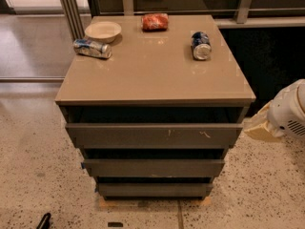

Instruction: Open middle drawer

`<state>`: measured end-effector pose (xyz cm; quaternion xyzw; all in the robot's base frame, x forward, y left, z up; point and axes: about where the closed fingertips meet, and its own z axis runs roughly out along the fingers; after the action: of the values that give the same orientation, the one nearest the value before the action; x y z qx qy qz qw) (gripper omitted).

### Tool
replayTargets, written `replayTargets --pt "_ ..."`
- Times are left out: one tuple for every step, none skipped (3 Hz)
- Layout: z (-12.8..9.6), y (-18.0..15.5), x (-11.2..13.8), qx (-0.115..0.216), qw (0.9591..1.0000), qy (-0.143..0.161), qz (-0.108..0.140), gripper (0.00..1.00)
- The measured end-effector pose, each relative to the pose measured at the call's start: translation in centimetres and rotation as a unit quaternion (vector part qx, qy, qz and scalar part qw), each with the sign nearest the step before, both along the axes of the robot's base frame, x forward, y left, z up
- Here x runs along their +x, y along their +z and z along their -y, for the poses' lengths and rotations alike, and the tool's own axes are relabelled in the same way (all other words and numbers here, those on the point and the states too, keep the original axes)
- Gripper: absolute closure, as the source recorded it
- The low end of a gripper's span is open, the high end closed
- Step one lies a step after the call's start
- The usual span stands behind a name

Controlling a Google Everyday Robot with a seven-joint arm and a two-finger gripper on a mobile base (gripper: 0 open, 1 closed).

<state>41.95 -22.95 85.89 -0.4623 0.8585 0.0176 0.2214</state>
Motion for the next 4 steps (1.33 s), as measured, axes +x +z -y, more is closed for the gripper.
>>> replayTargets --pt "0.1 -1.7 -0.3 0.021 0.9992 -0.031 0.013 1.0" --pt "-1.1 -6.1 -3.4 0.076 0.9912 -0.108 0.013 1.0" --pt "-3.1 -12.8 -5.6 0.128 0.9806 -0.148 -0.005 1.0" --pt "-2.9 -13.3 -4.9 0.13 0.9777 -0.164 0.018 1.0"
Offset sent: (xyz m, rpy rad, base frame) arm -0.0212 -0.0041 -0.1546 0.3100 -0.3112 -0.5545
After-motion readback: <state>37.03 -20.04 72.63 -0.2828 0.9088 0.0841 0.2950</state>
